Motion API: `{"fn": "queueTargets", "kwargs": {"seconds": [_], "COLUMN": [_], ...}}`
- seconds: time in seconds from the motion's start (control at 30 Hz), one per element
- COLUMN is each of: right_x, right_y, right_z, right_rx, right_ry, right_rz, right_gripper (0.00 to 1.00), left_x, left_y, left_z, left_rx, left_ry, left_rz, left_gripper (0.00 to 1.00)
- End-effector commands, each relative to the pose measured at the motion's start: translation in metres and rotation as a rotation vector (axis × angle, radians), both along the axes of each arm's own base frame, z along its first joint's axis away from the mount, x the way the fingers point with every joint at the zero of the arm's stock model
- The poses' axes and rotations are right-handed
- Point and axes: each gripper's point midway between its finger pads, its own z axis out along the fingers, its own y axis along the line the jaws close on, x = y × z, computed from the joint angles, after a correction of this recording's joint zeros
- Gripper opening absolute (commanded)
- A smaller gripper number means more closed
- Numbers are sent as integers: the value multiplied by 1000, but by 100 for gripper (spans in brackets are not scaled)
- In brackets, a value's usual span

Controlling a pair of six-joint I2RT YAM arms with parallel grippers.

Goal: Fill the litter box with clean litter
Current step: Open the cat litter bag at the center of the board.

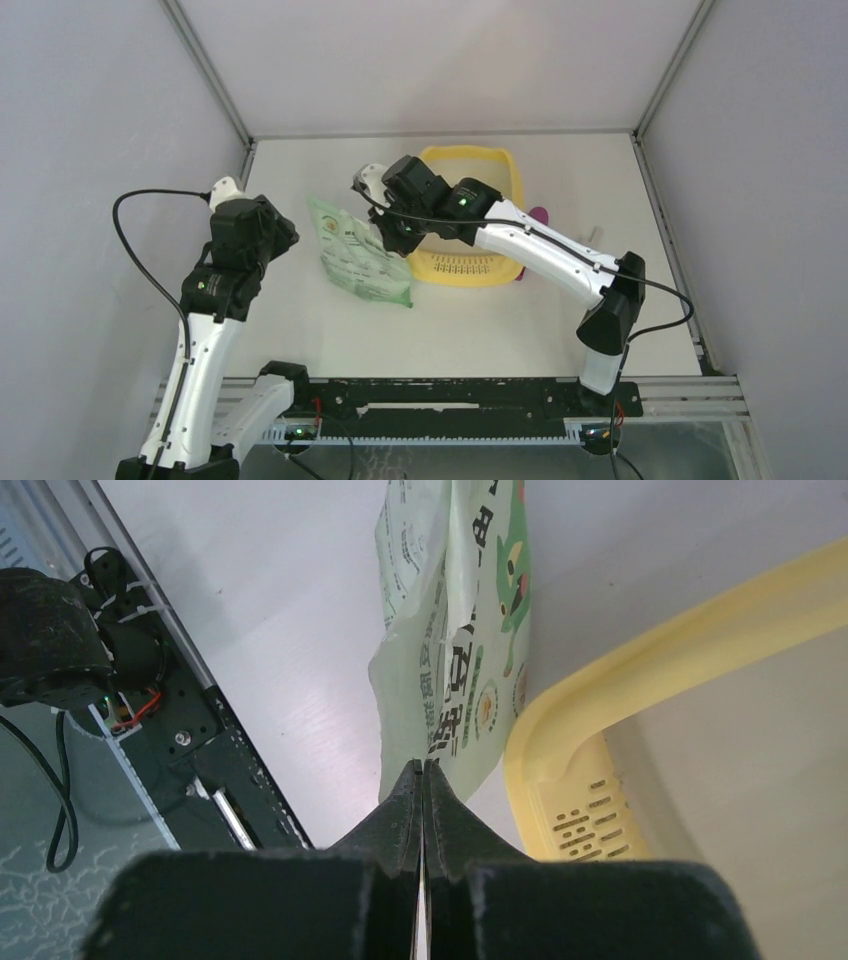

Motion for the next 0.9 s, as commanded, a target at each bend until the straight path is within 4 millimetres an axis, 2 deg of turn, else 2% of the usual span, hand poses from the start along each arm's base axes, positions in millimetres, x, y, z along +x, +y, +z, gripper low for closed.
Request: {"fn": "queueTargets", "kwargs": {"seconds": [0.0,0.1,0.53,0.87], "right_x": [3,3,3,5], "right_y": [0,1,17,25], "right_z": [50,54,44,28], "right_rx": [114,122,103,73], "right_ry": [-96,-101,-84,-65], "right_rz": [-31,-28,11,16], "right_gripper": [0,0,0,0], "left_x": [2,2,0,-1], "left_y": [0,0,-1,0], "left_z": [2,2,0,-1], "left_rx": [4,3,1,1], "left_ry": [-21,-21,-20,-21], "left_rz": [-8,-8,-12,-11], "left_gripper": [51,52,55,56]}}
